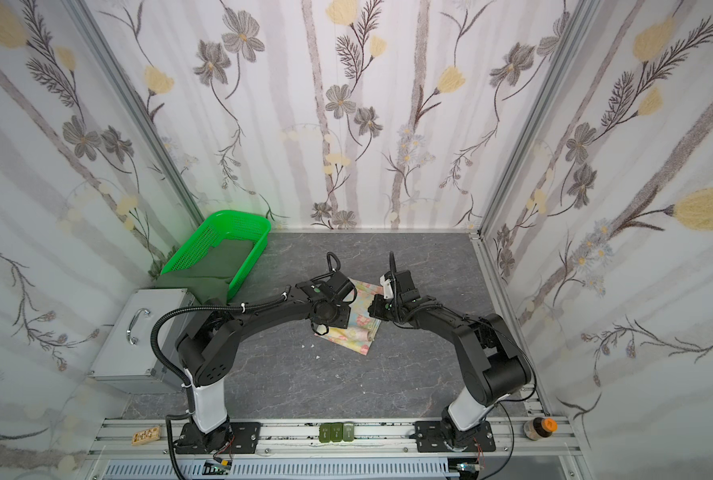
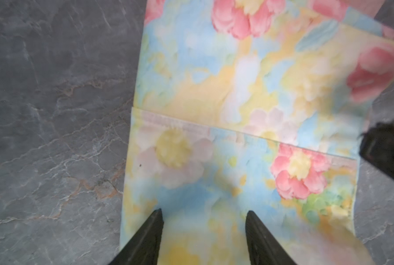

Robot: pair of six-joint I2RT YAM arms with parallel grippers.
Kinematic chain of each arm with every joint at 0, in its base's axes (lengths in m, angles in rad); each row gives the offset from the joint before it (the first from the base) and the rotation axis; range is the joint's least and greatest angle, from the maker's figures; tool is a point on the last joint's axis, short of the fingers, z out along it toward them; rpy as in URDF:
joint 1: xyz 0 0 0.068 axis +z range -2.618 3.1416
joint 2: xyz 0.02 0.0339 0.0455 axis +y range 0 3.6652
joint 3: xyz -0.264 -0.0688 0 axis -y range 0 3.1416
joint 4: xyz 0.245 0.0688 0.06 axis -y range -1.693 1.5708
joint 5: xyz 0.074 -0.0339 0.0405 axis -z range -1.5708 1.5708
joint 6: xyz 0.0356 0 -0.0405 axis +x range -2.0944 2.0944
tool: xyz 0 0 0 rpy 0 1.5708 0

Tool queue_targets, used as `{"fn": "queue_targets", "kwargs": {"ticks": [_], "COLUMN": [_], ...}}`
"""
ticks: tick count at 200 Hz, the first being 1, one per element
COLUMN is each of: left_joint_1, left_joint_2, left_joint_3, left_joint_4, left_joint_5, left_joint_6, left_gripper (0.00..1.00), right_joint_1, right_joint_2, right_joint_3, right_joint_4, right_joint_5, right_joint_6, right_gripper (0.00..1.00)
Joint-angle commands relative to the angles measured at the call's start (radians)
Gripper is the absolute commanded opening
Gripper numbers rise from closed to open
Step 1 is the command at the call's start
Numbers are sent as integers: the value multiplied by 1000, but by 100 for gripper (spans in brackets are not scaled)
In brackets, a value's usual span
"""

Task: Fold and stack skirts
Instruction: Smooth out the skirt at the center of the table.

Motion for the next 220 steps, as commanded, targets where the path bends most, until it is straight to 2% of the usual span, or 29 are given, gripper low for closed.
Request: {"fn": "queue_targets", "kwargs": {"ticks": [1, 26, 76, 132, 169, 196, 220], "left_joint_1": [1, 1, 1, 1, -13, -46, -66], "left_joint_2": [-24, -34, -53, -77, -41, -5, -1], "left_joint_3": [-54, -120, -135, -54, 81, 96, 62], "left_joint_4": [9, 21, 30, 26, 24, 25, 25], "left_joint_5": [-23, -42, -64, -25, 42, 81, 117], "left_joint_6": [11, 3, 6, 9, 17, 25, 17], "left_gripper": [60, 60, 60, 61, 60, 54, 31], "right_joint_1": [-7, -24, -53, -61, -64, -68, -78], "right_joint_2": [57, 117, 191, 165, 170, 178, 196], "right_joint_3": [36, 63, 89, 106, 125, 141, 162], "right_joint_4": [59, 49, 38, 10, -6, -17, -21], "right_joint_5": [-5, 6, 22, 41, 39, 43, 44], "right_joint_6": [7, 8, -7, -34, -50, -58, -65], "right_gripper": [0, 0, 0, 0, 0, 0, 0]}}
